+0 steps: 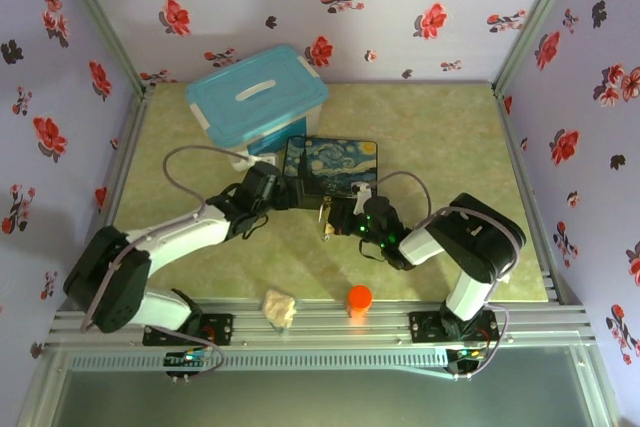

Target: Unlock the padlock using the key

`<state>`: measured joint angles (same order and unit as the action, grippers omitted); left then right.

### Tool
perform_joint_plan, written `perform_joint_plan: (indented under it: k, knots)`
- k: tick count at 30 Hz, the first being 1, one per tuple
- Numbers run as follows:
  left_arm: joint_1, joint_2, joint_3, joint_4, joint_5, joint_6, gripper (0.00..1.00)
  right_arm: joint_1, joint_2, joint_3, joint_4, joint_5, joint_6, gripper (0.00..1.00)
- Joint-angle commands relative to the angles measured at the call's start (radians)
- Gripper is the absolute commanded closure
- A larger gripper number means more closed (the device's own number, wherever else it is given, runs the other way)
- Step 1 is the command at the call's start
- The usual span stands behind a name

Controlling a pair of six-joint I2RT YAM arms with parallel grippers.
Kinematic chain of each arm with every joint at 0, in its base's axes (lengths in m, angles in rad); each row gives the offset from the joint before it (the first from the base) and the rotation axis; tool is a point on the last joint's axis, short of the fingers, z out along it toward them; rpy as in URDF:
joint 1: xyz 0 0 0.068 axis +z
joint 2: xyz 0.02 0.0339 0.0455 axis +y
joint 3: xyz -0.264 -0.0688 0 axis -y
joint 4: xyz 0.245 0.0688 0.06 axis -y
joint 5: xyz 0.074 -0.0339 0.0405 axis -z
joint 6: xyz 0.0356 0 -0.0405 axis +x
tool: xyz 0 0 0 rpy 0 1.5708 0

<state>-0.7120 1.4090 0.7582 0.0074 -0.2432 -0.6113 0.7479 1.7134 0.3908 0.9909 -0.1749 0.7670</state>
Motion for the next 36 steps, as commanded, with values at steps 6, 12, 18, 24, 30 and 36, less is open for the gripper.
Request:
perform_joint_plan:
  k: [6, 12, 18, 24, 30, 36]
  knots:
    - [0.022, 0.187, 0.142, 0.019, -0.029, 0.12, 0.18, 0.014, -0.072, -0.018, -0.347, 0.106, 0.054, 1.0]
    - [0.012, 0.219, 0.138, -0.019, -0.021, 0.096, 0.32, 0.013, -0.057, -0.021, -0.366, 0.16, 0.155, 1.0]
    - [-0.011, 0.21, 0.067, -0.021, -0.024, 0.031, 0.37, 0.022, -0.043, -0.047, -0.271, 0.19, 0.282, 1.0]
    - [-0.041, 0.201, 0.006, -0.009, -0.036, -0.026, 0.41, 0.044, -0.147, -0.057, -0.409, 0.315, 0.311, 1.0]
    - [-0.049, 0.2, -0.034, 0.025, -0.033, -0.047, 0.43, 0.045, -0.167, -0.093, -0.368, 0.369, 0.378, 1.0]
    - [-0.052, 0.216, -0.047, 0.062, -0.004, -0.041, 0.45, 0.047, -0.082, -0.098, -0.216, 0.38, 0.478, 1.0]
